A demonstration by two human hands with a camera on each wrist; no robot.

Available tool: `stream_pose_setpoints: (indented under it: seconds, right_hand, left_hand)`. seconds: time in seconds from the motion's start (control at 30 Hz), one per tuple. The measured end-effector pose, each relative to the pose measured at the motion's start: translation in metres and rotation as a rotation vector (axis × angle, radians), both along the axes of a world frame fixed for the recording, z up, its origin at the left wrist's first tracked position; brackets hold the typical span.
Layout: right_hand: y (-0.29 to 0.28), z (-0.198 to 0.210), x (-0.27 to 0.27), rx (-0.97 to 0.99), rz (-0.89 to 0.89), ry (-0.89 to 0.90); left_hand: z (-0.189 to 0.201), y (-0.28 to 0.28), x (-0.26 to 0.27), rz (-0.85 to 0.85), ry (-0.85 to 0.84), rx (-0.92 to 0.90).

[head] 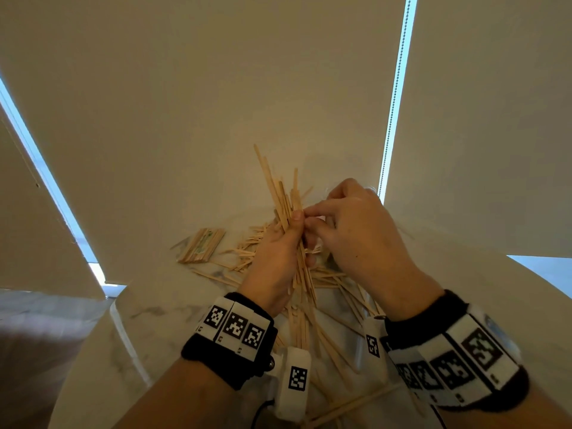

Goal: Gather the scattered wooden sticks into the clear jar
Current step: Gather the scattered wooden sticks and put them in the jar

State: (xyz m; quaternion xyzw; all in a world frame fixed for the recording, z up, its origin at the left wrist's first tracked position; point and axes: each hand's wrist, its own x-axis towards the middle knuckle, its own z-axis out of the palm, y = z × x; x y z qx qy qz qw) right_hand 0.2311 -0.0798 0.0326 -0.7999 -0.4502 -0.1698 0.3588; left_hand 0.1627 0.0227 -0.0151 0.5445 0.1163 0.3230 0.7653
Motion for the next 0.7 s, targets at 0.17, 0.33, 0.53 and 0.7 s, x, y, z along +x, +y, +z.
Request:
stream_pose_setpoints:
  seconds: [0.17,0.33,0.53,0.7]
  right_hand:
    - [-0.002,-0.001,0.018,0.048,0.006,-0.075]
    - [-0.008,0.001,0.024,-0.055,-0.063,-0.208]
    - [-0.028,0.012,0.033,-0.036,-0.308,-0.120]
    - [-0.020,0.019,0.005,-0.230,0.131,0.237]
  left_hand:
    - [0.006,-0.008,-0.004,-0.155,-0.058,-0.018]
    - [0.006,-0.010,-0.008,-0.299,-0.067,0.033]
    - [0.009,0.000,-0.007,-0.130,-0.093,0.019]
    - [0.003,0.008,0.000,0.095,-0.058,-0.046]
